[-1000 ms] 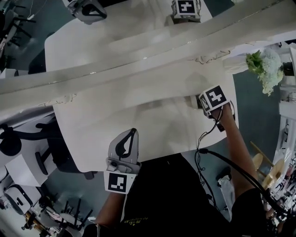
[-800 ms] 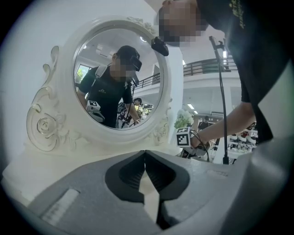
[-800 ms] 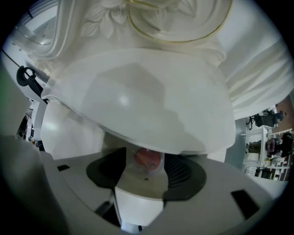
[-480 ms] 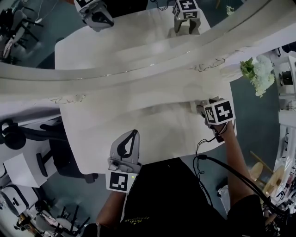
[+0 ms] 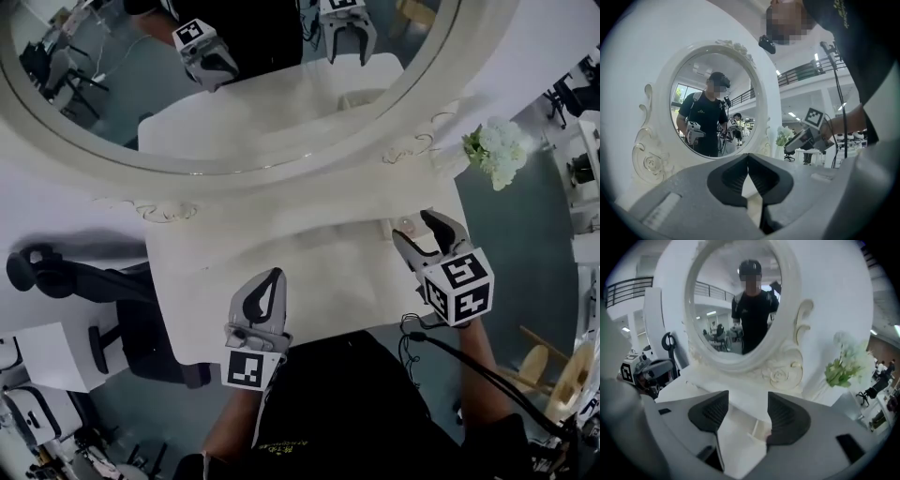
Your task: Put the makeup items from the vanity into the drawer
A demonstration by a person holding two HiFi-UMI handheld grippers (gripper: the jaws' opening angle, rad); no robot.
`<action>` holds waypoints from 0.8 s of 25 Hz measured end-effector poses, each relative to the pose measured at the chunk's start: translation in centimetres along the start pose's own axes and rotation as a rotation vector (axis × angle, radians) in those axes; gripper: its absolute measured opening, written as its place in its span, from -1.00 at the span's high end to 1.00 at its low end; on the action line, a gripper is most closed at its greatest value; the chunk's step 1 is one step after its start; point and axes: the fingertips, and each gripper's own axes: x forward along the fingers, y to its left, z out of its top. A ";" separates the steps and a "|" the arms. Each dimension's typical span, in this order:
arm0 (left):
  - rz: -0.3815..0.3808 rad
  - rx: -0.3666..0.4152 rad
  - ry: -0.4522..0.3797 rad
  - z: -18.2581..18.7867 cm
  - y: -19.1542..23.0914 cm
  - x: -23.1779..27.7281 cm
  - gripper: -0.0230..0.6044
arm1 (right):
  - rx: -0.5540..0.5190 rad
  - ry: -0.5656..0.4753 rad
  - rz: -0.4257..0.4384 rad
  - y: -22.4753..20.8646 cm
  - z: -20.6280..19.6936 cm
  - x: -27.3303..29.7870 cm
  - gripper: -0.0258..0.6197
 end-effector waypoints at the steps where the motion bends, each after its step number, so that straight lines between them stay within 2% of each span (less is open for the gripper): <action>1: 0.009 0.001 -0.014 0.5 0.0 -0.3 0.86 | -0.011 -0.082 -0.011 0.5 1.2 -1.2 0.11; 5: 0.040 0.027 -0.077 2.6 -0.1 -1.7 0.86 | -0.071 -0.453 -0.064 2.8 5.1 -7.2 0.15; 8: 0.042 0.052 -0.137 4.4 -0.8 -2.7 0.86 | -0.100 -0.631 -0.107 4.4 5.5 -11.1 0.27; 12: 0.061 0.058 -0.117 4.5 -1.4 -4.3 0.86 | -0.095 -0.775 -0.129 6.4 4.7 -14.5 0.47; 15: 0.062 0.054 -0.141 5.1 -2.2 -5.4 0.86 | -0.109 -0.867 -0.159 7.5 4.2 -16.3 0.74; 17: 0.061 0.054 -0.150 5.2 -2.8 -6.1 0.86 | -0.096 -0.894 -0.155 8.3 3.7 -16.4 0.80; 20: 0.066 0.049 -0.152 4.8 -3.2 -7.1 0.86 | -0.102 -0.869 -0.129 10.0 2.0 -14.4 0.80</action>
